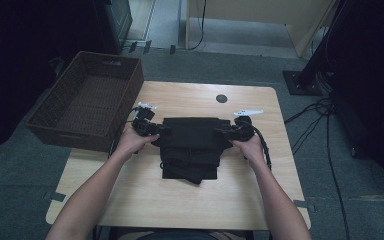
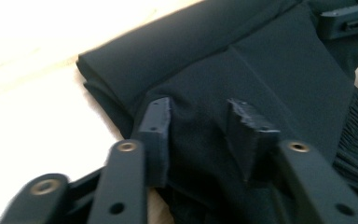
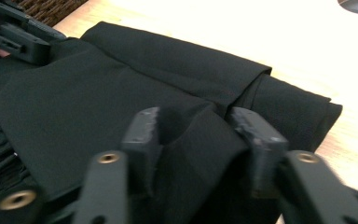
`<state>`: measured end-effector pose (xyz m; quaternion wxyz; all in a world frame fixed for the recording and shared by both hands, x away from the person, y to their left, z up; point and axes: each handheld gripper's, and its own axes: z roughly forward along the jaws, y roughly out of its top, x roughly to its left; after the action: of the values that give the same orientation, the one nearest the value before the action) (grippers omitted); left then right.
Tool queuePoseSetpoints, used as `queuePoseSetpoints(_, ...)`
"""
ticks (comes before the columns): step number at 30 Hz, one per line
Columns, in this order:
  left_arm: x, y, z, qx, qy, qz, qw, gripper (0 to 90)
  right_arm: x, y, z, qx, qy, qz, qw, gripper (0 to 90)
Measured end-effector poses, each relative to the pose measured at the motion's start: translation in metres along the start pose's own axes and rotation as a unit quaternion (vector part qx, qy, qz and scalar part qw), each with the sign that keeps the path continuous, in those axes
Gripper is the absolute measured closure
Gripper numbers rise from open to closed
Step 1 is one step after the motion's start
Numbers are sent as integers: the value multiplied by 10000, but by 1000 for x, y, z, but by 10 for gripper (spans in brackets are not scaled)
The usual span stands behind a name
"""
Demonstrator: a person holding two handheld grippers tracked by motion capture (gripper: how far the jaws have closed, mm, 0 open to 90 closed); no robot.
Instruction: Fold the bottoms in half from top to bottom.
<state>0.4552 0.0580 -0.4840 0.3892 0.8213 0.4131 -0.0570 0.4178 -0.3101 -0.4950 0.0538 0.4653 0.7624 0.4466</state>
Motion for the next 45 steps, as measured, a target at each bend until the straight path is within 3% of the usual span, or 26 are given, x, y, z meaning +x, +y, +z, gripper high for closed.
queuePoseSetpoints(2,0,0,0,1,23,28,10000,734,0,0,0,4,29,-19,10000,635)
queuePoseSetpoints(5,-3,0,-7,-132,40,227,9996,839,1,0,-5,-64,78,-28,9999,790)
queuePoseSetpoints(9,-11,2,-20,-192,-72,407,9990,879,8,5,-18,-188,189,-85,9996,840)
queuePoseSetpoints(17,-34,-11,-45,-444,-205,516,9975,880,38,-3,-45,-417,240,-438,9979,840)
queuePoseSetpoints(24,-54,-39,-51,-371,-234,620,9971,877,56,-28,-60,-402,165,-703,9966,831)
queuePoseSetpoints(29,-60,-56,-51,-287,-330,503,9978,876,59,-46,-66,-281,209,-631,9974,825)
queuePoseSetpoints(34,-66,-67,-50,-182,-303,584,9977,868,62,-59,-69,-136,226,-541,9982,806)
queuePoseSetpoints(37,-66,-69,-54,-184,-327,538,9978,824,60,-66,-70,-74,236,-426,9988,716)
queuePoseSetpoints(42,-65,-64,-62,-250,-283,557,9977,759,57,-59,-85,-512,257,-267,9980,624)
queuePoseSetpoints(45,-63,-60,-65,-277,-265,536,9978,747,55,-49,-89,-660,197,-247,9973,630)
